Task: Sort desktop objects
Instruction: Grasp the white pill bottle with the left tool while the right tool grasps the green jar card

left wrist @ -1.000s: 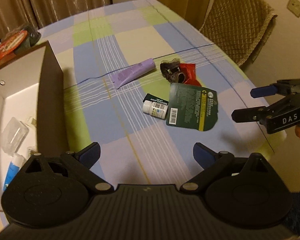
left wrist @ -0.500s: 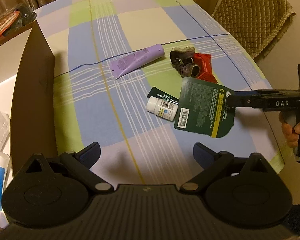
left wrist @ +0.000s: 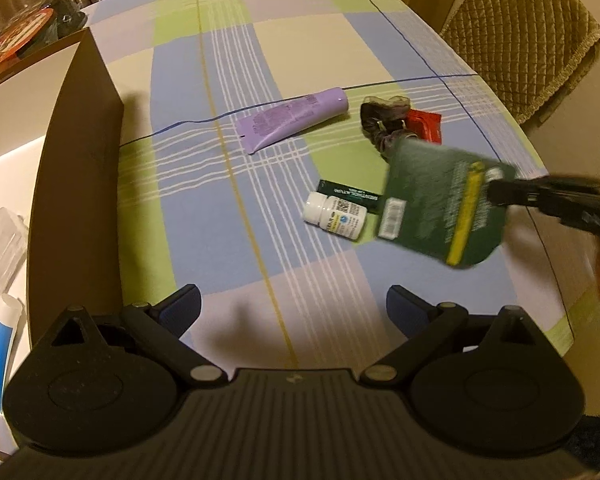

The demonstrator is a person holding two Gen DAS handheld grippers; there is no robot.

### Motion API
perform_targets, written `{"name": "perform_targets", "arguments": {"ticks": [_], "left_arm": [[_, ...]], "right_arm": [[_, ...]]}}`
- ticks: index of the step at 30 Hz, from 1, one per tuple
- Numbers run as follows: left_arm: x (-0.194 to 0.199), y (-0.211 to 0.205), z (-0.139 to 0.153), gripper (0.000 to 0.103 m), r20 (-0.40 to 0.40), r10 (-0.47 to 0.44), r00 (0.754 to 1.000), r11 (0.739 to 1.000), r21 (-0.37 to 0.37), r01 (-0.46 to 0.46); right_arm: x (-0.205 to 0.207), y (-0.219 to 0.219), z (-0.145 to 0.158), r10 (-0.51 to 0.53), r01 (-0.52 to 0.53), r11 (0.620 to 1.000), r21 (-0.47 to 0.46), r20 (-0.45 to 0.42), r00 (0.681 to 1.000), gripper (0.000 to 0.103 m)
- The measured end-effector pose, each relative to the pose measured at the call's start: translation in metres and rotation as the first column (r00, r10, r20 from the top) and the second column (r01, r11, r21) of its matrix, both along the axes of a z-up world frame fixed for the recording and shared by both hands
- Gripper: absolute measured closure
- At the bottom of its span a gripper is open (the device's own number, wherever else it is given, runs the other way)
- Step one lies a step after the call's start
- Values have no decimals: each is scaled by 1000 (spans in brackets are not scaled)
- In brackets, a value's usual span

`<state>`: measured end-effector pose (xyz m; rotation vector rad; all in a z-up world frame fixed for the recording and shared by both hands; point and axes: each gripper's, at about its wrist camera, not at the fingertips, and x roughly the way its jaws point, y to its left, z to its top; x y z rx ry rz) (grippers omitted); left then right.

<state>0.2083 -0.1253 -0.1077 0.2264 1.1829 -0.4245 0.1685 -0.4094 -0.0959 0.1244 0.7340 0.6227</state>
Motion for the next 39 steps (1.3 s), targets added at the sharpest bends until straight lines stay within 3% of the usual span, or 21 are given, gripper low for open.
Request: {"name": "perform_targets", "arguments": {"ticks": [2,5,8,12,13,14,15,16,19,24,27,28,32,39], "left_arm": [[2,1,-1,5,0,7,1000,1000,-4,-7],[7,0,-1,6,4,17,1000,1000,-14,-17],[13,-3,-2,6,9,24,1000,999,-24,-24],[22,-10,-6,6,13,42,999,999,-34,-42],[25,-12,-8,6,15,49,999,998,-35,-48],[29,-14,-10,7,17,57,998,998,-34,-57],[32,-16,-13,7,14,66,998,997,-38,-66],[36,-18,-15,7,11,74,997,996,-44,-74],[45,-27,-24,9,2,87,996,995,-53,-86],[54,-44,-45,22,-7,54,999,998,-33,-54],[56,-46,-57,32,-23,45,999,999,-30,-45],[56,-46,-59,41,-19,38,999,999,-29,-38],[51,-39,-59,58,6,1,1000,1000,-26,-1],[37,-9,-57,61,3,-39,999,999,-32,39]], "right_arm": [[-19,22,15,117,-90,974,-206,123,985,102],[-52,52,20,344,-216,846,-487,190,920,102],[-74,67,7,465,-301,739,-603,132,876,101],[-88,72,-10,446,-315,697,-644,45,894,97],[-89,70,-12,425,-305,707,-638,39,904,75],[-91,67,-13,398,-285,723,-629,42,917,33],[-93,64,-11,384,-275,744,-610,54,922,17],[-95,60,-9,371,-264,764,-589,66,926,11],[-94,54,-8,310,-231,790,-568,46,950,11],[-97,40,-7,218,-172,813,-556,17,976,11],[-96,36,-7,191,-156,830,-535,10,982,11],[-95,36,-7,188,-154,831,-535,9,982,11],[-92,37,-9,186,-155,832,-532,5,982,11],[-83,44,-9,206,-175,845,-505,5,979,11]]}}
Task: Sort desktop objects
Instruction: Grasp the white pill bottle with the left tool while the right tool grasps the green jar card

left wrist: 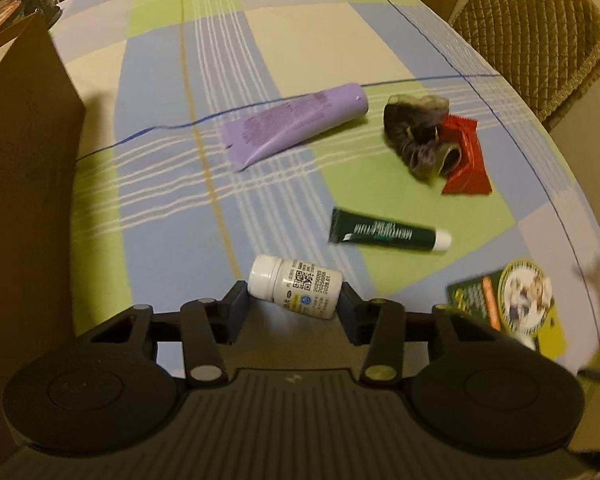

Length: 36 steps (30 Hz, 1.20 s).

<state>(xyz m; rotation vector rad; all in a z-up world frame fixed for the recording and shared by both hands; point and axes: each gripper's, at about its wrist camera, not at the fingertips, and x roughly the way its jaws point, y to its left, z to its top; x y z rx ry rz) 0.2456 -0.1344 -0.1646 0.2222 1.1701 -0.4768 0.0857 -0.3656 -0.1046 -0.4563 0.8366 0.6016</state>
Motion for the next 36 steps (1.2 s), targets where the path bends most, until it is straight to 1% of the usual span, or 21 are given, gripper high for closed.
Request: {"name": "perform_targets", "arguments": {"ticks": [2,3,4,5,7,10,13,15,22,23,24,25,26,29,30,31,32,34,36], "left_arm": [[-3,3,2,60,-5,-15,1000,1000,-15,15],[-4,3,3,57,1,-18,1000,1000,-18,18],[-5,2,3,47,11,-22,1000,1000,-20,22],[-5,0,3,43,25,-26,999,1000,-13,26],[-5,-4,1,43,52,-40,998,999,13,39],[-6,-9,-4,58,53,-82,995,996,33,81],[-12,-9,-1,58,79,-110,991,993,42,107],[-15,-6,4,58,78,-110,991,994,21,109],[-28,3,42,58,124,-121,985,992,-2,123],[-29,5,47,58,132,-118,984,993,-3,119],[-31,7,52,58,139,-114,984,993,-5,116],[-32,9,57,58,146,-110,983,994,-6,113],[-34,11,61,58,152,-106,983,994,-8,108],[-38,19,70,58,165,-89,982,996,-16,93],[-40,21,72,58,168,-83,982,996,-20,88],[-41,23,74,58,169,-78,983,996,-23,83],[-42,25,75,58,170,-74,983,997,-25,79],[-44,29,77,58,171,-67,983,997,-26,72],[-46,33,79,58,173,-62,983,997,-26,67]], "right_arm": [[3,4,0,10,-10,1000,6,-5,1000,11],[4,6,0,14,-14,1000,7,-7,1000,11],[5,8,-1,21,-21,1000,8,-13,1000,11],[5,10,-1,29,-29,1000,8,-15,999,11],[5,13,-1,47,-47,999,6,-17,999,11],[5,16,-1,65,-65,998,14,-22,998,11],[7,20,-1,79,-78,996,34,-34,996,11],[9,24,-2,99,-97,994,43,-40,994,11],[23,48,-9,205,-203,978,52,-40,978,11],[26,51,-11,217,-215,975,54,-48,975,18],[30,54,-12,230,-227,972,55,-57,972,29],[33,57,-14,242,-239,970,56,-66,968,43],[37,60,-17,246,-242,969,50,-79,966,46],[43,66,-24,269,-267,963,41,-100,958,46],[44,68,-26,275,-272,962,40,-112,955,50],[46,70,-30,272,-271,962,27,-128,954,66],[48,72,-35,267,-268,963,13,-142,953,71],[49,73,-36,264,-264,964,20,-150,953,71],[48,75,-37,249,-250,968,7,-145,958,72]]}}
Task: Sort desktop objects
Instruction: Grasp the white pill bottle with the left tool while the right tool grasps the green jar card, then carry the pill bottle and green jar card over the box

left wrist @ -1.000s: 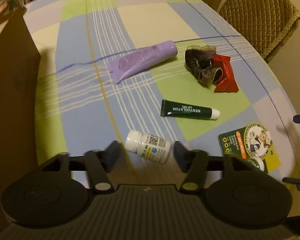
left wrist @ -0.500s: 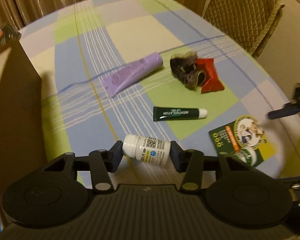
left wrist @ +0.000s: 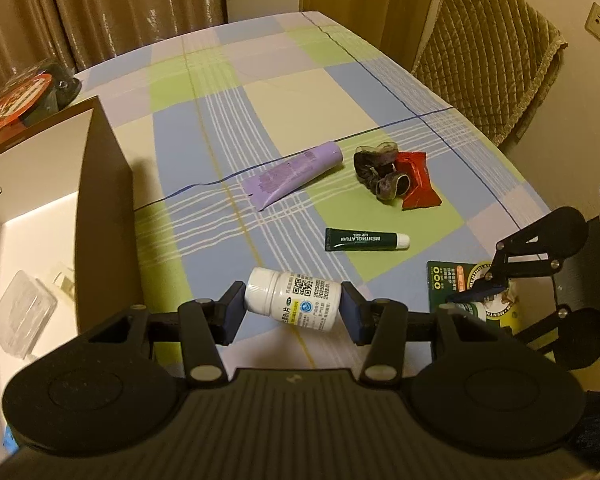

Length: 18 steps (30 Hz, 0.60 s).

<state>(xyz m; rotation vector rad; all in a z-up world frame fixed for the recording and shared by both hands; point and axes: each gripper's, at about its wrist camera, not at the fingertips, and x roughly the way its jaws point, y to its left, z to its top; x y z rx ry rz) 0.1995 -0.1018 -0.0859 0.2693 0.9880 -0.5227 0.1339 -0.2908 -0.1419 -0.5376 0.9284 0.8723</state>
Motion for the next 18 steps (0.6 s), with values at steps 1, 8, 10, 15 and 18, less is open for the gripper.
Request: {"name": "perform_targets", "arguments": {"ticks": [1,8,10,15,18], "left_arm": [[-1,2,1,58,1,1,1000,1000,-1,-1],[-7,13,14,58,27,-5,1000,1000,-14,5],[-8,16,18,58,37,-7,999,1000,-18,8],[-10,28,32,58,70,-17,997,999,-30,19],[-9,38,44,58,95,-21,995,999,-37,25]], "right_arm": [[-1,1,0,-6,6,1000,-6,5,1000,72],[10,-1,15,-160,160,987,27,-4,987,72],[15,-2,23,-211,211,976,50,-10,977,72],[31,1,43,-307,308,945,113,-30,951,72],[40,9,58,-341,345,925,161,-53,939,72]]}}
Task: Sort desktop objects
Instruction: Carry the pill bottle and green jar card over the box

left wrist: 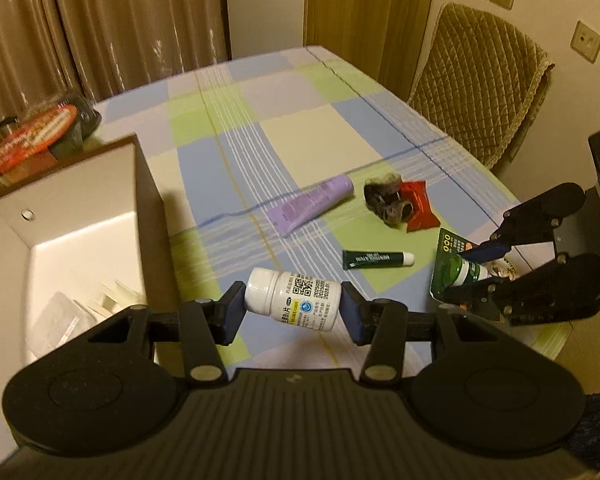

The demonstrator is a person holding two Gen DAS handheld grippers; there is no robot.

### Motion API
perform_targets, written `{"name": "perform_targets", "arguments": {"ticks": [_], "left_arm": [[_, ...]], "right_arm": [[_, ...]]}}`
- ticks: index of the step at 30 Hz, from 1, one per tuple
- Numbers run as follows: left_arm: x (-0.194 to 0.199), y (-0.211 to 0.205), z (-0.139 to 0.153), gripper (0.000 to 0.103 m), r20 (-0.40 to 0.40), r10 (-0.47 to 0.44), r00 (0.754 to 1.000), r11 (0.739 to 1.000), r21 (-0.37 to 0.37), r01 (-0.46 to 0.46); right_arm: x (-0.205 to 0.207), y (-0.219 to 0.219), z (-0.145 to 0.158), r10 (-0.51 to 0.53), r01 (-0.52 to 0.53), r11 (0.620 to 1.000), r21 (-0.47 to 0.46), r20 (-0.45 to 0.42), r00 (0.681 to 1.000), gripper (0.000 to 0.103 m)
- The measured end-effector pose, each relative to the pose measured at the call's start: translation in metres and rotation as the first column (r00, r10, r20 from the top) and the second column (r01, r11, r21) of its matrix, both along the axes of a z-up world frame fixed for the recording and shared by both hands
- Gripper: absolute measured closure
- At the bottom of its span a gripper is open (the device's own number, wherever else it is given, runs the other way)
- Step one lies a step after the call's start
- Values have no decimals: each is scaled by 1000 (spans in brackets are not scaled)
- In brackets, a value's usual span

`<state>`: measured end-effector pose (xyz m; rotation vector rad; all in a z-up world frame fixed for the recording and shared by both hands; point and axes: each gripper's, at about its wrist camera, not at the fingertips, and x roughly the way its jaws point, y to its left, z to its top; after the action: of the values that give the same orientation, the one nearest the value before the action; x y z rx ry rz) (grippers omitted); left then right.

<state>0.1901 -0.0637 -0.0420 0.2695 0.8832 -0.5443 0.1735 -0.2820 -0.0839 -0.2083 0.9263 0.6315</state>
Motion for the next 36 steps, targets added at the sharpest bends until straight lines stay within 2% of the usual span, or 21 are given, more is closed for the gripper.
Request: {"name": "perform_targets", "arguments": {"ticks": [7,19,30,36], "left_arm": [[8,36,30,58,64,3,998,1000,2,-3],[32,116,59,58,134,62,989,997,35,-67],[58,176,59,58,127,90,988,993,65,-98],[82,196,49,58,105,79,991,991,96,-89]], "right_arm": [[20,35,37,-6,6,992,127,1,1000,72],[54,124,87,81,-92,956,278,53,995,72],[83,204,104,147,-180,927,329,122,981,72],[115,238,96,100,-122,918,376,77,992,72]]}}
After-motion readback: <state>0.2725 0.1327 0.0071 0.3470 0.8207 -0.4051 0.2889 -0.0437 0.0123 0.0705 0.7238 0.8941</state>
